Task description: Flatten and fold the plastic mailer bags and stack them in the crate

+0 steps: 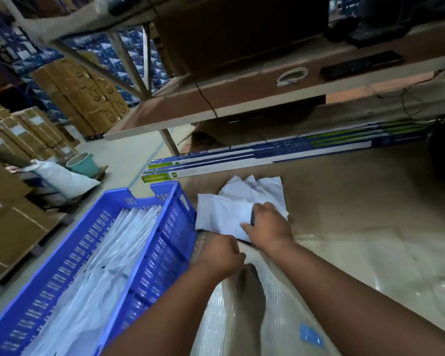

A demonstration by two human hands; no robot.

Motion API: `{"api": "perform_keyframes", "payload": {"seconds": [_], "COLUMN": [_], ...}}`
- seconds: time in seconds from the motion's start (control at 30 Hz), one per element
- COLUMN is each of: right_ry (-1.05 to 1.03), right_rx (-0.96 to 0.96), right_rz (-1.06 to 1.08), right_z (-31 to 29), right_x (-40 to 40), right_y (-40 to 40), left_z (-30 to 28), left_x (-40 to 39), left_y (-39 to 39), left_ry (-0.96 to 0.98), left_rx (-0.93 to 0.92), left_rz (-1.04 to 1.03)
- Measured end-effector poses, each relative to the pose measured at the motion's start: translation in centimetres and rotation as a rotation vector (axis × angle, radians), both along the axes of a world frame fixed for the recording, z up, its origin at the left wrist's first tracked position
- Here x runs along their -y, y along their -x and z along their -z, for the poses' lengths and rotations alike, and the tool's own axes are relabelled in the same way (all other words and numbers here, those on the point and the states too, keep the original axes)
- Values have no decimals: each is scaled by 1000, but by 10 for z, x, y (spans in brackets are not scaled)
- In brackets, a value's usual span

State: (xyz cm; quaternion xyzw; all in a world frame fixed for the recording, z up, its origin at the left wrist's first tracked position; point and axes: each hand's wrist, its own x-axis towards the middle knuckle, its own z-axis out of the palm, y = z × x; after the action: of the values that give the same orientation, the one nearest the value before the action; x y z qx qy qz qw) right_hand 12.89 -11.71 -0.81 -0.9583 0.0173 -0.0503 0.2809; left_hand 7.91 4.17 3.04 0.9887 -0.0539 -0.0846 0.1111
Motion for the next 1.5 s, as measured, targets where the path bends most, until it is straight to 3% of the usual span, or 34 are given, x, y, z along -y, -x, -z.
{"api": "perform_keyframes", "payload": {"seconds": [0.23,0.37,0.47,0.63,0.8,0.97,1.07,1.17,1.3,1.4,1.5], "right_ry": [-80,-97,31,96,-180,-724,-896,-784,-552,-216,266], "right_rx": [179,248,260,219,70,-43,-353,-561,-603,-436,-32], "right_rz": [-64,-309,-462,-506,-297,86,215,203,165,192,184], "right_z": [1,8,23,51,56,38,25,20,13,13,25], "right_x": [-2,29,60,95,109,118,128,131,129,134,129], "right_y": [-4,40,84,152,200,221,238,265,289,297,301], "left_z": [6,2,8,37,37,17,14,28,75,105,112], "left_x": [-25,-40,-53,-70,-64,-40,-16,2,17,19,21], "left_y": [16,53,91,140,153,154,157,161,176,183,184], "left_ry": [49,81,102,28,121,241,296,317,234,87,-26], "left_rx": [11,184,282,196,305,459,511,496,355,221,156], "left_rz": [-51,24,62,124,235,431,538,626,714,746,747]}}
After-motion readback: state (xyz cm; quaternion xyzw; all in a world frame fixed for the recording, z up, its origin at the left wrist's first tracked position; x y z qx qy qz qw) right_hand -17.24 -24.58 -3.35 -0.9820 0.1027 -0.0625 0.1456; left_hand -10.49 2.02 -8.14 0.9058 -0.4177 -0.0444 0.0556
